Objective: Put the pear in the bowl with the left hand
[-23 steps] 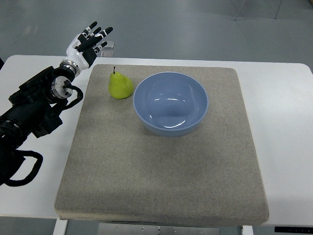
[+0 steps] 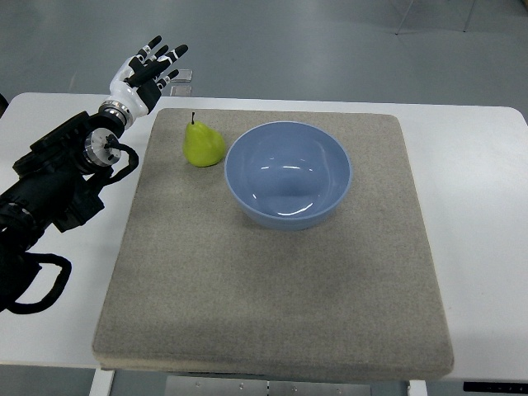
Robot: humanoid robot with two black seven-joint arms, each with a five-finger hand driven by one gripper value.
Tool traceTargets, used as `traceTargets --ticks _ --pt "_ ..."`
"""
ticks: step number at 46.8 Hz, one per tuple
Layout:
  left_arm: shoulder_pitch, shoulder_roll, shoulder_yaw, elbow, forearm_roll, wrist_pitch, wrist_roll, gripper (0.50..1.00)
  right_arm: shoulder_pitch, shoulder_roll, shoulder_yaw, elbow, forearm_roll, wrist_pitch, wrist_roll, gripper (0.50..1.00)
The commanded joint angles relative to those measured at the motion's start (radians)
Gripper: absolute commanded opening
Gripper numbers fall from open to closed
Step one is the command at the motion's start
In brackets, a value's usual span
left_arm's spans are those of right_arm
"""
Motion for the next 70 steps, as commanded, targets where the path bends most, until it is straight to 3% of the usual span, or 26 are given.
traceTargets --ticks 1,70 --pt "-0.001 0.001 0.000 -0.003 0.000 0.000 0.000 0.992 0.001 0.000 0.000 0.000 -0.001 0.000 0.000 0.924" --pt "0.017 0.080 0.023 -0.071 0.014 -0.003 0.000 0.992 0.001 0.000 0.000 0.000 0.000 0.000 0.000 0.924"
